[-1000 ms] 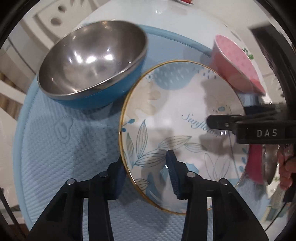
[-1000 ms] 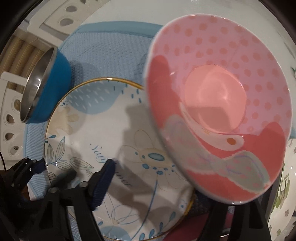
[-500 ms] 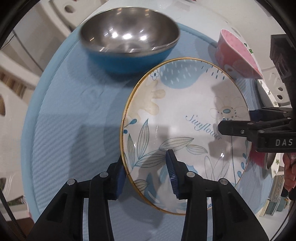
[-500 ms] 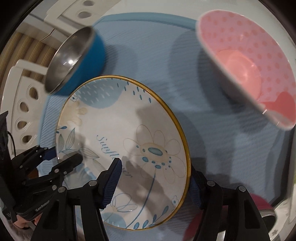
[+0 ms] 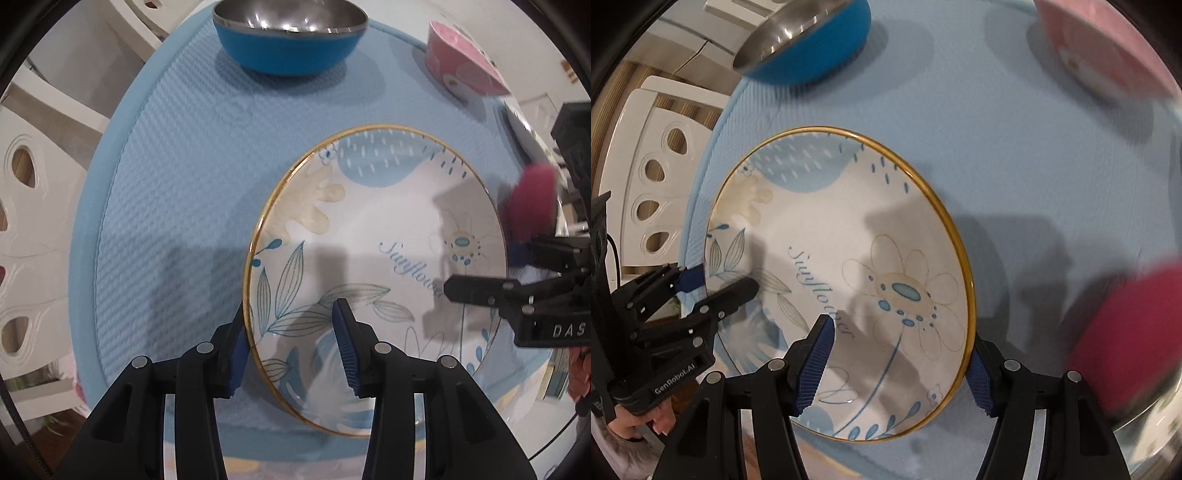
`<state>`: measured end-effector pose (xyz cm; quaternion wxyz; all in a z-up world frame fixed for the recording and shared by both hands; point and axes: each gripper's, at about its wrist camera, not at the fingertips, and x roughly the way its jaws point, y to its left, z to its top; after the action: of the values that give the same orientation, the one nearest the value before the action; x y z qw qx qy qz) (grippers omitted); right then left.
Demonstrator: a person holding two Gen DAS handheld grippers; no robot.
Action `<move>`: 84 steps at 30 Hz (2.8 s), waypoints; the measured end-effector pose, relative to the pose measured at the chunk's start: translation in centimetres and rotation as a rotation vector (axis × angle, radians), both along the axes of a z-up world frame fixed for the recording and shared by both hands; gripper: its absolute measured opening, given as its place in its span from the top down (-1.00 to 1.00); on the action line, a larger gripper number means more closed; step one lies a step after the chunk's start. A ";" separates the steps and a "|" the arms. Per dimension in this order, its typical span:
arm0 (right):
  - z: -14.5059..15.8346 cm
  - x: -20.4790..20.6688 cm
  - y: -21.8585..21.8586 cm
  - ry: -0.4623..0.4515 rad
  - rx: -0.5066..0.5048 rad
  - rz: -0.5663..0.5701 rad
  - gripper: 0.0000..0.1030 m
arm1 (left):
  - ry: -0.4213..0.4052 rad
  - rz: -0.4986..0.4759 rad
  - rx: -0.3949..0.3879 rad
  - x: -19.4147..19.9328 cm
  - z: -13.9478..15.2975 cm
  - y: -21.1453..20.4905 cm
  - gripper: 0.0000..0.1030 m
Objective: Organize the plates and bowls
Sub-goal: 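Slide the Sunflower plate toward the mat edge with the left tool and release, then grasp the rim of the square leaf-print plate with the left tool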
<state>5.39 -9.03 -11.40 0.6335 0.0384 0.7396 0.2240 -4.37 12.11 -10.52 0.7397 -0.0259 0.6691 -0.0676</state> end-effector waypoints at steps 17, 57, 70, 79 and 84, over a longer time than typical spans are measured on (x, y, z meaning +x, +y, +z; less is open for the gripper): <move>-0.6 -7.5 -1.9 0.046 0.003 -0.266 -0.27 | 0.029 -0.272 0.009 -0.7 -1.0 -6.9 0.21; 4.0 1.9 -30.0 -0.320 -0.055 -0.085 -0.44 | 0.007 -0.017 -0.127 -0.4 3.9 -33.4 -0.31; -0.6 5.1 -30.9 -0.271 -0.010 -0.056 -0.44 | -0.025 -0.025 -0.087 2.6 1.0 -37.0 0.05; -0.9 4.2 -29.8 -0.259 -0.037 -0.011 -0.45 | -0.016 -0.060 -0.095 3.6 -1.6 -37.4 0.40; -0.7 2.3 -30.3 -0.240 0.008 -0.037 -0.45 | -0.014 -0.082 -0.087 3.6 -1.9 -37.3 0.40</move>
<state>7.74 -39.34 -12.08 0.7213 0.0275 0.6568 0.2182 -0.74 -25.21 -12.39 0.7390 -0.0299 0.6610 -0.1271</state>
